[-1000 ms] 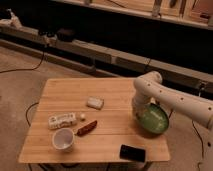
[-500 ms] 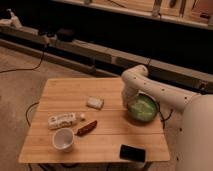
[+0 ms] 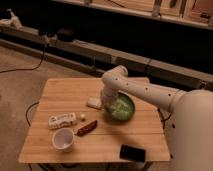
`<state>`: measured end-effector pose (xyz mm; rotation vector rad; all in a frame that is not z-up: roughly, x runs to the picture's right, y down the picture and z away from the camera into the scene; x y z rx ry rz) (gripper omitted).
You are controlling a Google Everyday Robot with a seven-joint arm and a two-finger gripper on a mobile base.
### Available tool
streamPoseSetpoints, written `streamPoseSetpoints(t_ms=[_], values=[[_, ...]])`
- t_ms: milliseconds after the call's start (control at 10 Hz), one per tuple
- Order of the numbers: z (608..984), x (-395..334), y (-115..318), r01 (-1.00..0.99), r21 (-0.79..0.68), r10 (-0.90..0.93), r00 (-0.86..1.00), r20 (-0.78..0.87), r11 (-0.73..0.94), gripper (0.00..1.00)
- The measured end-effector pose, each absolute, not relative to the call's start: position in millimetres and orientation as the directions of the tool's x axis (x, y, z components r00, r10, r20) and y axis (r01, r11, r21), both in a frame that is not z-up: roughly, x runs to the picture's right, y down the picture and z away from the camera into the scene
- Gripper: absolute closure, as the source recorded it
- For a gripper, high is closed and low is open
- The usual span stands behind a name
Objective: Drag the ceramic bowl in a circle
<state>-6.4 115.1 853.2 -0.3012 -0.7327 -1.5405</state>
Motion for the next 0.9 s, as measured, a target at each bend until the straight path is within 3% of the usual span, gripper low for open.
streamPoseSetpoints(t_ms=[400, 900], values=[[819.4, -26.7, 178.6, 0.930, 0.345, -0.668, -0.174, 0.723, 0.131, 1.00], [811.6, -25.9, 187.3, 0.928, 0.346, -0.635, -0.187, 0.749, 0.135, 1.00]])
